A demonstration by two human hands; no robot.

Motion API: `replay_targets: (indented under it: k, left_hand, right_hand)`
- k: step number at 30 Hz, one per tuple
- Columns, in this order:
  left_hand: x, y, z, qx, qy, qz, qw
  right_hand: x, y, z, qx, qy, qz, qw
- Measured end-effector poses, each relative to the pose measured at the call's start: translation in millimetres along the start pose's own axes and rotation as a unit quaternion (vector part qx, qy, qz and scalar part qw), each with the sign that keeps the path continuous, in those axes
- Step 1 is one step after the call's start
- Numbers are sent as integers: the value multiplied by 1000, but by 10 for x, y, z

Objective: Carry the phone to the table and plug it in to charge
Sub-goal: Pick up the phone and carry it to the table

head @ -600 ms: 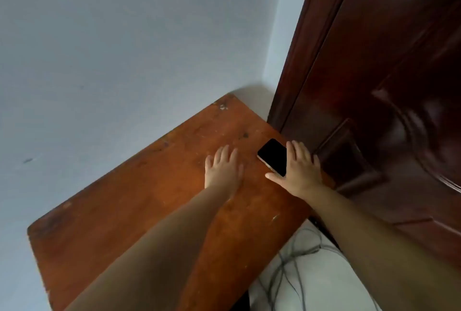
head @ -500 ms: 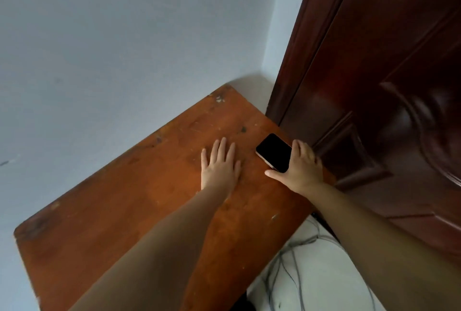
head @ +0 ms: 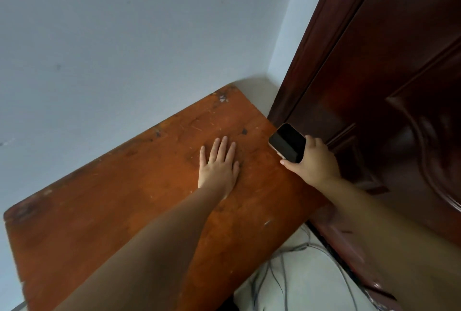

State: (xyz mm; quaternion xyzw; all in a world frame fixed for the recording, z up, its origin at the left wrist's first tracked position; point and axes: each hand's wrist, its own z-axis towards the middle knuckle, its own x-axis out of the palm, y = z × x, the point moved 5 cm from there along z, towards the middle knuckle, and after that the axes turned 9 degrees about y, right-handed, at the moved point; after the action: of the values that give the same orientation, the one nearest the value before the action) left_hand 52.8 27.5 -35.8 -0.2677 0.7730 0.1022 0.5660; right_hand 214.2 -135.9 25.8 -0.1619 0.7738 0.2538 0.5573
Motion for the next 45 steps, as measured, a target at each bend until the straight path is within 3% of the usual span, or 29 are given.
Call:
replay_targets:
  k: [9, 20, 26, 30, 31, 34, 37, 45]
  left_hand:
    - [-478, 13, -431, -29, -54, 3, 998]
    - [-598, 780, -2599, -183, -152, -91, 967]
    - [-422, 1536, -4090, -326, -193, -118, 918]
    - [-198, 1971, -5253, -425, -220, -134, 868]
    - [-35, 2116, -5794, -467, -236, -139, 841]
    - [162, 2268, -6423, -509, -242, -152, 812]
    - [461, 2421, -7377, -556, -253, -165, 775]
    - [1169, 2698, -9873, -671, -246, -147, 684]
  right_hand:
    - [-377, 456, -484, -105, -72, -33, 991]
    - [-332, 1689, -1741, -283, -80, -56, 954]
    - [13, 2952, -2651, -425, -35, -69, 902]
    - [388, 3755, -3506, -521, 13, -69, 851]
    - [566, 4072, -3958, -564, 27, -81, 822]
    - [784, 4419, -4482, -596, 50, -79, 797]
    - [1139, 4858, -5338, -651, 69, -79, 752]
    - [1960, 5809, -7689, -726, 129, -61, 673]
